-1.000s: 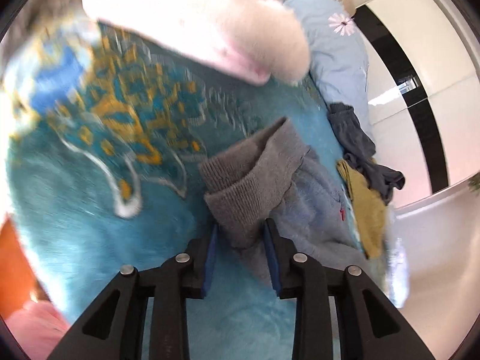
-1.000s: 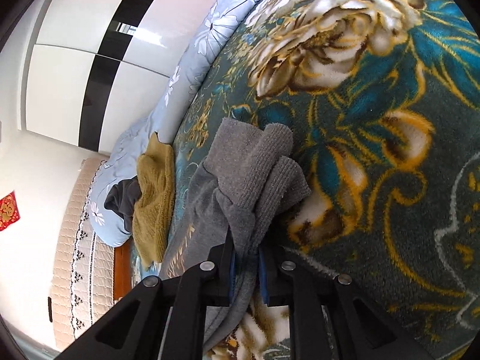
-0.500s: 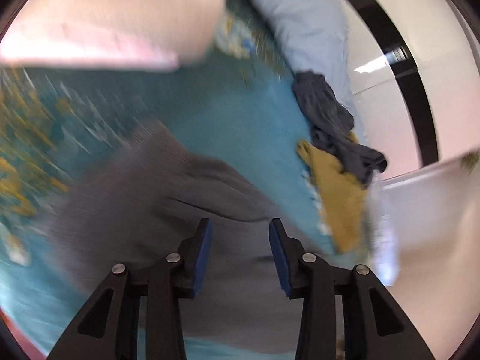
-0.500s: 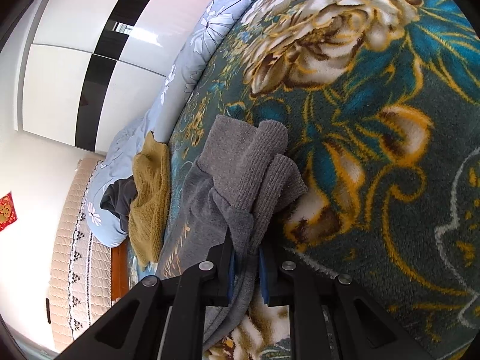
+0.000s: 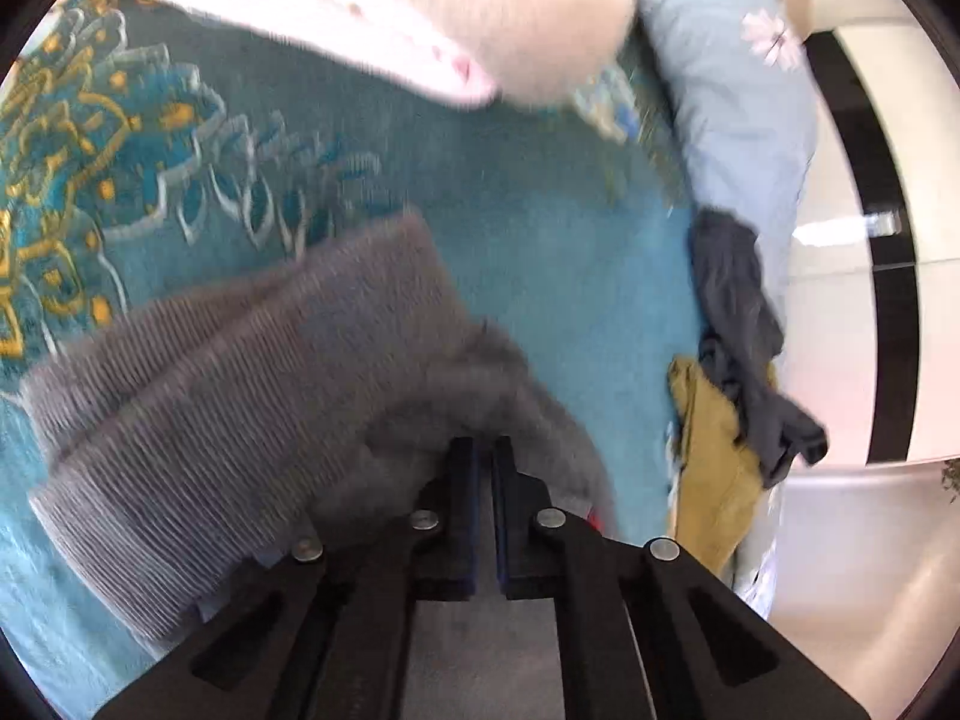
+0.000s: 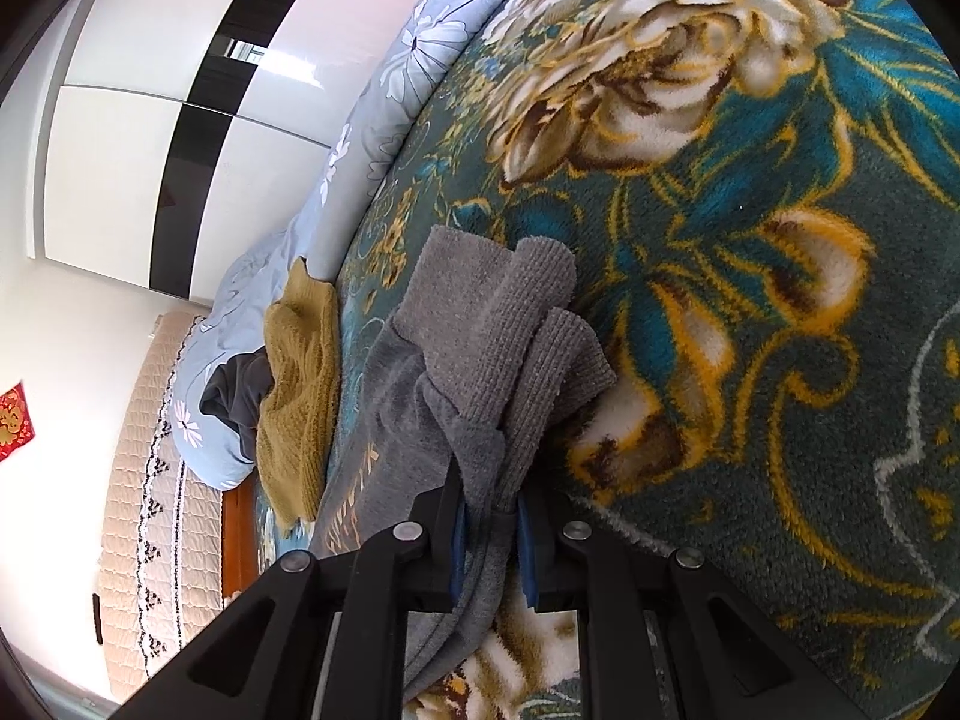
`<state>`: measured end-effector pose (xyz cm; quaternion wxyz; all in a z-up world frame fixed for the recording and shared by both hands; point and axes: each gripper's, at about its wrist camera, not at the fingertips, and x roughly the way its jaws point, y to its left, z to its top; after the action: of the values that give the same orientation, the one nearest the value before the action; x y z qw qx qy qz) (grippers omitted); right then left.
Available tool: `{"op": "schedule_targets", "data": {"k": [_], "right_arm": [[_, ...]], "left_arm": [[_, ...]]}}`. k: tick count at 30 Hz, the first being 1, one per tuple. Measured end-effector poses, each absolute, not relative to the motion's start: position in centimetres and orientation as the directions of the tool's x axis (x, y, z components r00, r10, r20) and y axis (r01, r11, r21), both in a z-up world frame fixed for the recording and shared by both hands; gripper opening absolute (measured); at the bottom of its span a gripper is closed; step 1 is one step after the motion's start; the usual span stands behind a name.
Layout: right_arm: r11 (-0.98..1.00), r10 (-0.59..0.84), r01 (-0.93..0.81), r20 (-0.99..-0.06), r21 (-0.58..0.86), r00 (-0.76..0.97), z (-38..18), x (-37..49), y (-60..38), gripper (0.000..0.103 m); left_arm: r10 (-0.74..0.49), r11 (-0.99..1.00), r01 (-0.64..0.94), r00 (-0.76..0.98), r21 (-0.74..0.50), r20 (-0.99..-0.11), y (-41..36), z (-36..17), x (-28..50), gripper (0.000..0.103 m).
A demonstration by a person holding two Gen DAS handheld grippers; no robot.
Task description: Fold clothes
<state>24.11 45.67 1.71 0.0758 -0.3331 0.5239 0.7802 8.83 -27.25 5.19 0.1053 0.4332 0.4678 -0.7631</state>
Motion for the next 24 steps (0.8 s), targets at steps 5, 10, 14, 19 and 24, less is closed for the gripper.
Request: {"op": "schedule_targets", "data": {"k": [5, 10, 14, 19, 24], "right_arm": [[-0.434, -0.230, -0.464, -0.593, 0.772, -0.771, 1.7, 24.2, 45.7, 0.015], [-0.429, -0.229, -0.461, -0.587, 0.777, -0.776, 1.8, 24.3, 45.7, 0.016], [-0.436, -0.187, -0.460, -0.578, 0.773, -0.794, 2.4, 24.7, 45.8, 0.031], [-0.396, -0.153, -0.432, -0.522, 0.810, -0.839, 2.8, 25.7, 46.7, 0.047], [-0.404, -0.155, -0.433, -0.527, 0.806, -0.836, 2.8, 25.3, 46.8, 0.047]], "left_arm": [[0.262, -0.551, 0.536, -0.616, -0.640, -0.742, -27.9, 4.3, 9.1, 0.003], [0.255, -0.661, 0.441, -0.628, -0.607, -0.735, -24.8, 7.5, 10.1, 0.003], [0.357, -0.771, 0.249, -0.593, -0.586, -0.722, -18.2, 9.5, 12.5, 0.003], [0.493, -0.838, -0.044, -0.488, -0.543, -0.721, -6.2, 7.9, 15.2, 0.005], [0.573, -0.807, -0.101, -0.372, -0.581, -0.731, -0.6, 3.7, 16.8, 0.005]]}}
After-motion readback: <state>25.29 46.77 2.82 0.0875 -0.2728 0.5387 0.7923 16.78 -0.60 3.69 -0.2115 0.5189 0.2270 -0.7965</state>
